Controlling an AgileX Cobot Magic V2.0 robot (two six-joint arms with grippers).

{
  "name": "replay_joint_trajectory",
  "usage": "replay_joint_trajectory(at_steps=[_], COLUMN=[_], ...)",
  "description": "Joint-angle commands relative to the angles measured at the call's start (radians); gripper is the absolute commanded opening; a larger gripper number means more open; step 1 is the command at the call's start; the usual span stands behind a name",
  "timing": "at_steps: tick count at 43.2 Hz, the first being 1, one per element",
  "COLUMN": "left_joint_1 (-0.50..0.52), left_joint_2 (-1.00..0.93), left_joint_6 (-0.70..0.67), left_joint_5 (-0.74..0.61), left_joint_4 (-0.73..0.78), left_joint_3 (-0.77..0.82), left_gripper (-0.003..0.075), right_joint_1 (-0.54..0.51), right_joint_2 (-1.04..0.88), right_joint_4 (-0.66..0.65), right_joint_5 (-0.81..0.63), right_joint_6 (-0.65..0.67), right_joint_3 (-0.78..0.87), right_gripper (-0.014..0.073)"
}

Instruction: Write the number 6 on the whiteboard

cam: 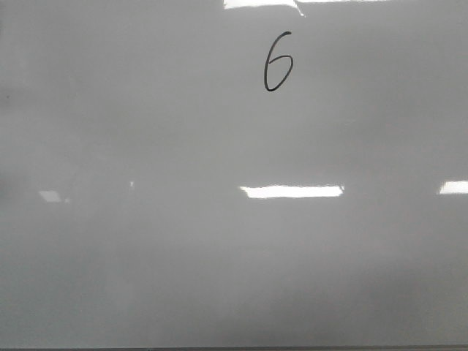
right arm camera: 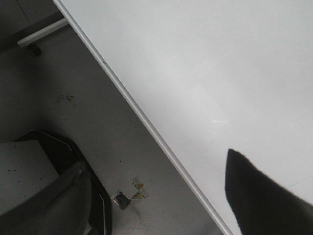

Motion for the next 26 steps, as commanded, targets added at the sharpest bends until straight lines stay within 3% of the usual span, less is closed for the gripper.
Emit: replay_joint_trajectory(at_steps=[1,21,26], left_joint_1=[0.027,0.047,0.047], left_joint_2=[0.014,0.147,0.152], left_joint_6=[-0.011,-0.011,-0.011], left_joint_5=[-0.119,-0.332,-0.327], left_joint_4=[-0.019,-0.024,-0.024], left_joint_3=[-0.026,-0.026,-0.026], left_gripper=[0.008,0.0093,0.0202], right_joint_1=[-0.008,-0.008,-0.008], right_joint_2=[-0.003,-0.003,-0.003], right_joint_4=[0.022,0.022,0.022], right_joint_5=[-0.047,-0.047,-0.047], right_joint_6=[-0.003,-0.003,-0.002], right_joint_3=[-0.032,-0.032,-0.032], right_gripper=[0.0582,0.0582,0.0582])
